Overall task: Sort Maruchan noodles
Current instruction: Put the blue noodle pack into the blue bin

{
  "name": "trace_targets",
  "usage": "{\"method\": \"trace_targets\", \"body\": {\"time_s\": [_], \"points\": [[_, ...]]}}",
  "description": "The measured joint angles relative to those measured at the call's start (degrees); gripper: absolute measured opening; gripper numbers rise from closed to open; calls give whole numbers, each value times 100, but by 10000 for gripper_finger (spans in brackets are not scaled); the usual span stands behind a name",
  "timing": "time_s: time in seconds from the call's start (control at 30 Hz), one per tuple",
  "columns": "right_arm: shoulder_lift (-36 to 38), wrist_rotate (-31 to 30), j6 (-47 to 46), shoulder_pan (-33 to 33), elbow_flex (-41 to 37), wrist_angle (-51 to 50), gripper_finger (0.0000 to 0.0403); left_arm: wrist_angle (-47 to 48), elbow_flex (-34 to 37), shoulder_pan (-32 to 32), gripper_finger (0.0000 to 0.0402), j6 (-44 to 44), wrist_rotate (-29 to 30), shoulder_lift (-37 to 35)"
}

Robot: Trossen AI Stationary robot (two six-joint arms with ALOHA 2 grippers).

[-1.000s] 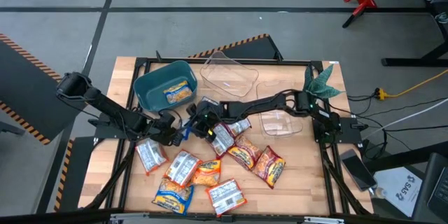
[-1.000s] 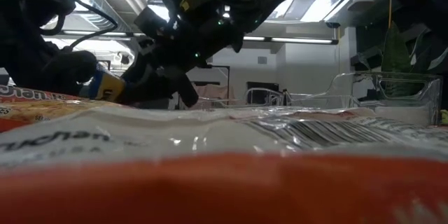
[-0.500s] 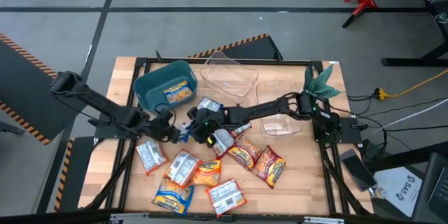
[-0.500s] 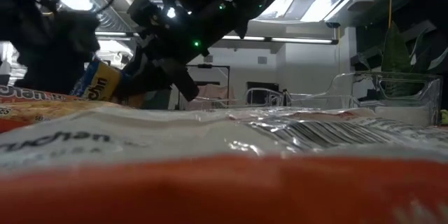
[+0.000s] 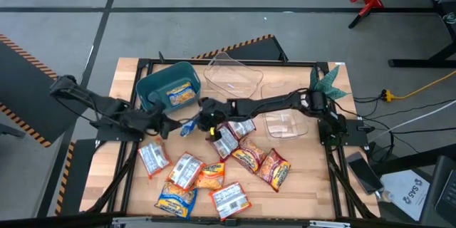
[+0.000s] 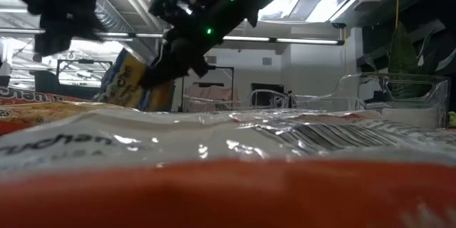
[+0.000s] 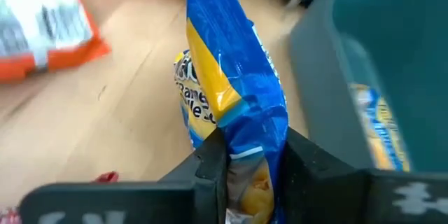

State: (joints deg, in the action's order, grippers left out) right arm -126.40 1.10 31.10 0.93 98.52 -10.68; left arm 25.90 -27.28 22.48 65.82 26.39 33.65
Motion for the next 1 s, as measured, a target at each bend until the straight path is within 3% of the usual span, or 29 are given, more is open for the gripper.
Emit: {"method": "trace_targets", "body": {"time_s": [0.4,0.67,0.87,1.0], "points": [[908,171,-844,545,16,-175,31,-1747,-305,2,125,-2915,78,-173],[965,104,-889,548,17,-311,29,-1330,-302,2,163,-3302,1044,-179],[979,101,-1046,549,17,-312,29,-698,-302,2,180,-3595,1266,-179],[1002,101,-1052,547,17,-234,29,-366,-300,-30,193,-3716,1777,-112]]}}
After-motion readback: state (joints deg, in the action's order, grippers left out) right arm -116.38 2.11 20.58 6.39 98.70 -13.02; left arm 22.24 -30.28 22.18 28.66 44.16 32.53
